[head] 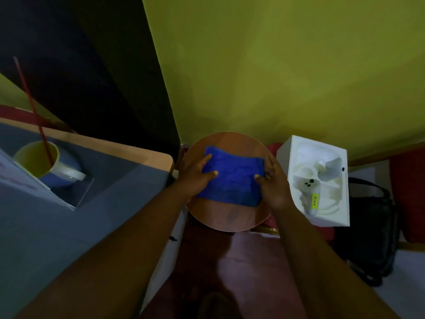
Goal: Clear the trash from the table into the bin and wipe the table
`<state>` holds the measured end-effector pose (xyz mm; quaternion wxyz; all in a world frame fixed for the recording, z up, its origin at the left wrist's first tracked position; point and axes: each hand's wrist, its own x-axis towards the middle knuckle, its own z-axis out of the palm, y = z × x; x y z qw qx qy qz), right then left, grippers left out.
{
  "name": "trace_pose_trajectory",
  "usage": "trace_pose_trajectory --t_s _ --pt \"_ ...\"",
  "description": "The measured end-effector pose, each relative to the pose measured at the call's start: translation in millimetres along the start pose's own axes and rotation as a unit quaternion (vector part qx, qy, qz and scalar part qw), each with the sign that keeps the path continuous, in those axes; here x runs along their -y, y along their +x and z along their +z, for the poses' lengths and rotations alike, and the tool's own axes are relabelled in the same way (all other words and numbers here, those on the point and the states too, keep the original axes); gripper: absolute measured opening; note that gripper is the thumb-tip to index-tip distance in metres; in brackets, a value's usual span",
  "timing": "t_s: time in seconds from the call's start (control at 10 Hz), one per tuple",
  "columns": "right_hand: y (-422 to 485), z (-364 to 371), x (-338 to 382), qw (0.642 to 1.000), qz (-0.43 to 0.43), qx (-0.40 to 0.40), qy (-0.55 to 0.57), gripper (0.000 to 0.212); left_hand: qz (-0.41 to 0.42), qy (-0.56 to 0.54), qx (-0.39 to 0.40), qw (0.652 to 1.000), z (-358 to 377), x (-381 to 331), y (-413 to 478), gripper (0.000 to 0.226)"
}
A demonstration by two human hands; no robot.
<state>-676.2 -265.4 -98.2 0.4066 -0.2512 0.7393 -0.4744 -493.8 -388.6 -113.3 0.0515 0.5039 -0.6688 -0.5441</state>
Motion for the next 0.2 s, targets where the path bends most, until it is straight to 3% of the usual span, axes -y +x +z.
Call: trace_pose_trajectory --t_s 0.2 --pt "-7.4 1.0 1.6 0.987 -0.023 -0.091 -0.127 0.064 0.042 0.097 -0.061 0.993 1.2 -7.8 -4.5 0.07"
